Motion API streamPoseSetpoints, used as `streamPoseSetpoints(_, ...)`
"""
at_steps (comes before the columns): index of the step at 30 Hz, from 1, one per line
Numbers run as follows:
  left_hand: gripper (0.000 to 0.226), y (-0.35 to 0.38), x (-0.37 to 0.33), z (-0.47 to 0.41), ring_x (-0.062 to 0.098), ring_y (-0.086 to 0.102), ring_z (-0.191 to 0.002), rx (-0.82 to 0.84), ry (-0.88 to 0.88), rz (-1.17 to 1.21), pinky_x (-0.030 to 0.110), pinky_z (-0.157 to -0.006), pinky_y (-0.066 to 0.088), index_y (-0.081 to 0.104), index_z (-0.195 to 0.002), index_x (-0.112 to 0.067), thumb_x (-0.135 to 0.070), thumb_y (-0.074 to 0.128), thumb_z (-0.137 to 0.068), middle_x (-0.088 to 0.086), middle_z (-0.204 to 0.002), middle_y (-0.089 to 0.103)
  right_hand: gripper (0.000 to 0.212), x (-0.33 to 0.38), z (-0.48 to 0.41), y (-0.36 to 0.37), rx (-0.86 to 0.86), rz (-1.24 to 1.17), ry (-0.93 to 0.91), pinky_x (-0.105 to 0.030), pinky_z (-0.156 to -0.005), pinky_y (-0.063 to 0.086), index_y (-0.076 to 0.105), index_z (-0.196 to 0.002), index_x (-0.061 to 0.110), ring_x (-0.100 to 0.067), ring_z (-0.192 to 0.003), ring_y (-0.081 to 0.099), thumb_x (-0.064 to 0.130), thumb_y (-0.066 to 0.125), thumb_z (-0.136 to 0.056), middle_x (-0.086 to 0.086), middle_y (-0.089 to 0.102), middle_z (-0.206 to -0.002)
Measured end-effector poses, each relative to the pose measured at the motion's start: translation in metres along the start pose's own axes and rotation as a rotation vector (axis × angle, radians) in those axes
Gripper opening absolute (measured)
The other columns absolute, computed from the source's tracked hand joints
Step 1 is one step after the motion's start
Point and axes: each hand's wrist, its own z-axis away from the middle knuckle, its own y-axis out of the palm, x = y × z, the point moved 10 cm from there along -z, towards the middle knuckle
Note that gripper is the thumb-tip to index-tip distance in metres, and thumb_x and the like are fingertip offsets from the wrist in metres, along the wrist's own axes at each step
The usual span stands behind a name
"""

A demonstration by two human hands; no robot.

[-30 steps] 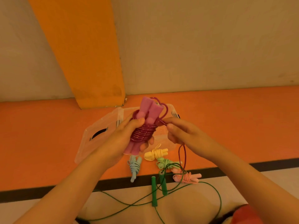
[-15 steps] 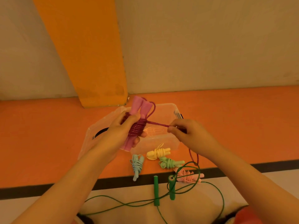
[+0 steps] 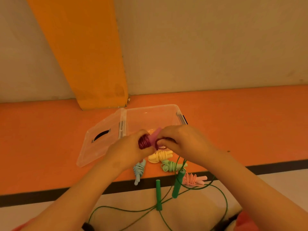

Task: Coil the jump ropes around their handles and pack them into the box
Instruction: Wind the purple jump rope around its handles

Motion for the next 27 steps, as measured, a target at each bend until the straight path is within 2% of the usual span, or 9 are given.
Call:
streamPoseSetpoints(4,0.045,0.016,-0.010,0.012,0.009,0.060,-0.080,0.112,0.066,-0.255,0.030,-0.067,0.049,0.050,-0.114,-0.044,-0.062,0.065,-0.076,-0.012,-0.089,0.065,0.021,0.004,0.002,0.017,0.056,-0.037,-0.021,-0.037,-0.075,0.049,0.070,-0.103,0.019,-0.015,-0.089,0.063,0.029,0.055,-0.093,0.005,0.070,-0.098)
streamPoseSetpoints(7,0.049,0.009,-0.015,0.016,0.003,0.060,-0.075,0.079,0.095,-0.243,0.030,-0.069,0.051,0.053,-0.107,-0.046,-0.079,0.051,-0.071,-0.014,-0.083,0.066,0.021,0.005,0.002,0.015,0.027,-0.131,-0.013,-0.035,-0.075,0.051,0.072,-0.100,0.016,-0.014,-0.086,0.063,0.028,0.058,-0.089,0.003,0.071,-0.095)
streamPoseSetpoints(10,0.040,0.006,-0.016,0.016,0.002,0.061,-0.073,0.103,0.118,-0.237,0.032,-0.071,0.051,0.055,-0.101,-0.047,-0.078,0.042,-0.078,-0.015,-0.068,0.062,0.017,0.006,0.001,0.014,0.028,-0.206,-0.001,-0.028,-0.072,0.048,0.073,-0.095,0.015,-0.007,-0.080,0.059,0.026,0.063,-0.086,0.004,0.067,-0.088)
streamPoseSetpoints(13,0.033,0.013,-0.018,0.019,0.001,0.063,-0.076,0.216,0.177,-0.238,0.035,-0.075,0.052,0.054,-0.104,-0.050,-0.072,0.042,-0.083,-0.019,-0.076,0.065,0.008,0.005,0.002,0.018,0.045,-0.287,0.025,-0.017,-0.063,0.039,0.071,-0.088,0.015,-0.003,-0.070,0.050,0.020,0.073,-0.082,0.004,0.060,-0.078)
streamPoseSetpoints(16,0.026,0.014,-0.021,0.022,-0.004,0.061,-0.066,0.265,0.200,-0.082,0.028,-0.068,0.053,0.058,-0.105,-0.044,-0.061,0.050,-0.087,-0.015,-0.080,0.068,0.015,-0.010,0.004,0.018,0.034,-0.522,0.160,-0.023,-0.063,0.042,0.064,-0.083,0.014,-0.004,-0.067,0.050,0.018,0.078,-0.077,0.001,0.059,-0.075)
streamPoseSetpoints(18,0.026,0.010,-0.028,0.024,-0.005,0.059,-0.059,0.265,0.214,0.114,0.020,-0.058,0.047,0.060,-0.110,-0.037,-0.051,0.055,-0.088,-0.013,-0.079,0.067,0.015,-0.016,0.005,0.015,0.005,-0.671,0.201,-0.031,-0.070,0.046,0.061,-0.087,0.015,-0.014,-0.075,0.055,0.022,0.074,-0.080,-0.005,0.061,-0.082)
streamPoseSetpoints(22,0.017,-0.004,-0.037,0.026,0.004,0.061,-0.049,0.254,0.186,0.570,0.011,-0.047,0.043,0.058,-0.111,-0.017,-0.018,0.053,-0.094,-0.010,-0.070,0.071,0.028,-0.024,0.007,0.008,-0.068,-0.866,0.268,-0.023,-0.070,0.044,0.060,-0.097,0.013,-0.011,-0.079,0.056,0.038,0.057,-0.085,-0.008,0.061,-0.086)
streamPoseSetpoints(24,0.023,-0.014,-0.034,0.023,0.005,0.060,-0.046,0.191,0.175,0.670,0.012,-0.042,0.039,0.055,-0.116,-0.013,-0.018,0.051,-0.093,-0.003,-0.068,0.071,0.033,-0.029,0.009,0.010,-0.071,-0.927,0.300,-0.022,-0.065,0.046,0.059,-0.100,0.009,-0.015,-0.073,0.057,0.040,0.056,-0.090,-0.010,0.061,-0.079)
streamPoseSetpoints(27,0.033,-0.021,-0.031,0.017,0.012,0.058,-0.046,0.125,0.188,0.752,0.016,-0.039,0.037,0.055,-0.115,-0.013,-0.030,0.051,-0.088,0.010,-0.071,0.071,0.042,-0.029,0.011,0.013,-0.058,-0.967,0.288,-0.025,-0.065,0.045,0.055,-0.093,0.004,-0.014,-0.064,0.053,0.045,0.048,-0.089,0.004,0.057,-0.067)
